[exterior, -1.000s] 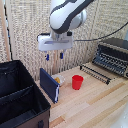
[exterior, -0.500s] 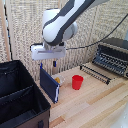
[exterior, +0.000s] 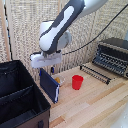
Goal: Gently maneuver your gripper in the book's direction. Confidently hold the book by angling your gripper properly. Relocate the book to the caddy. Pinpoint the back pocket of the caddy and set the book down inside it.
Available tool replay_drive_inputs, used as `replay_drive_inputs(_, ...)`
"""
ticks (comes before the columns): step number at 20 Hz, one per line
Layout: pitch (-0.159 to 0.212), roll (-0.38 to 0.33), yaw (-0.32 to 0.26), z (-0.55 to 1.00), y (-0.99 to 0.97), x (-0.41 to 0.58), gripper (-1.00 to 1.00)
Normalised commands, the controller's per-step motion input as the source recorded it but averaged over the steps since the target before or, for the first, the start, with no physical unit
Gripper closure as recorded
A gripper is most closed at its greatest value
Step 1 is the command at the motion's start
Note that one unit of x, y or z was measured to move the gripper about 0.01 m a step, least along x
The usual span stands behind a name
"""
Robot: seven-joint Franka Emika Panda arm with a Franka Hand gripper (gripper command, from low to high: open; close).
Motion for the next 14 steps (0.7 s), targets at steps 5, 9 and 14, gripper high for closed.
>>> replay_drive_inputs(5, 0.112, -0.081, 0.03, -0.17, 0.18, 0.038, -1.0)
replay_drive_inputs(9, 0.01, -0.028, 0.011, -0.03, 0.07, 0.011, 1.0)
replay_drive_inputs(14, 0.004, -0.023, 0.016, 0.0, 0.05, 0.013, 1.0)
